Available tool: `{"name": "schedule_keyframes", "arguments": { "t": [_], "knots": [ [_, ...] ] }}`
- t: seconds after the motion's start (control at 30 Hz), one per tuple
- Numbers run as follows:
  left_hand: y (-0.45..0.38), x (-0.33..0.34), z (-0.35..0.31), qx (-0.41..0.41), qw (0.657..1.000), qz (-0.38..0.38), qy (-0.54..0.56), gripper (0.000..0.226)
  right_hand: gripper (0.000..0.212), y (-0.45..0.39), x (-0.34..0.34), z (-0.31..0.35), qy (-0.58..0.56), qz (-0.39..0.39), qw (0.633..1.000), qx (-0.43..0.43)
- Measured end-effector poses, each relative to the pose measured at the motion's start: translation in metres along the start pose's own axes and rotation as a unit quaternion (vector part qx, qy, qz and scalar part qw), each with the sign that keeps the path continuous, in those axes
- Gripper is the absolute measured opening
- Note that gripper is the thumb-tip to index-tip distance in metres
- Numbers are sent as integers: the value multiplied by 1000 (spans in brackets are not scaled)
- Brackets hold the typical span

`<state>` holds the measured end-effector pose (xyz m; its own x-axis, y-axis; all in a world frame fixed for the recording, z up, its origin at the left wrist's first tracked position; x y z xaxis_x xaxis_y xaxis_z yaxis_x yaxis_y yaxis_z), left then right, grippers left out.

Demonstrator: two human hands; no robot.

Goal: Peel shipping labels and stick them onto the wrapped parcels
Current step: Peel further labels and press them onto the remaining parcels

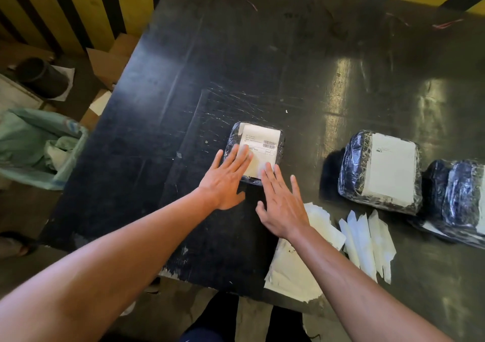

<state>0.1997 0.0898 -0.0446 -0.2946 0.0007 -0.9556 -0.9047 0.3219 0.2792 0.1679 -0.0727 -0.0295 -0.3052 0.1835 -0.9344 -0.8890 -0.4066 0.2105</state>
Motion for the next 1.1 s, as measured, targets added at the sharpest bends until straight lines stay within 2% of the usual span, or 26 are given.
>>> {"name": "schedule_keyframes", "arguments": {
  "t": [0.07, 0.13, 0.33, 0.47, 0.63, 0.77, 0.87, 1.03, 1.1],
  "knots": [
    [13, 11, -18, 23, 999, -6, -24, 107, 84, -4, 2, 2, -12, 18, 1000, 6],
    [27, 22, -25, 12, 1000, -4, -22, 105, 86, -5, 5, 2, -8, 34, 999, 12],
    [48, 14, -1, -6, 1000, -5, -9, 95, 88, -5, 6, -2, 2, 43, 999, 8],
    [36, -11, -9, -24, 998, -48, 38, 85, 91, -8, 7, -1, -12, 46, 999, 12],
    [6, -34, -25, 2, 993, -73, 90, 70, 96, -9, 8, -2, -9, 49, 999, 14],
    [8, -40, -2, -27, 995, -56, 81, 66, 93, -9, 5, -3, -13, 51, 999, 14],
    [4, -45, 12, -42, 996, -63, 52, 53, 93, -7, 3, -3, -22, 51, 998, 17],
    [-19, -53, -14, 6, 995, -70, 69, 76, 94, -6, 3, -2, -29, 50, 998, 15],
    [-27, -49, -21, 8, 996, -54, 68, 78, 94, -7, 3, -2, -30, 52, 998, 12]
  ]
}}
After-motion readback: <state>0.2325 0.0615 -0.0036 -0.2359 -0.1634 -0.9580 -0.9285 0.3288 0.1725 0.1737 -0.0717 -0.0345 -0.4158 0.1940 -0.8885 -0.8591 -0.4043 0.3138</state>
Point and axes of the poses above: each hand's wrist, its own y-axis away from the middle knuckle, its own x-axis out of the palm, z = x × y, the point moved 5 cm from there along -y, towards the middle knuckle, and after that the axes turned 8 degrees about -z, right-handed, at the moved point
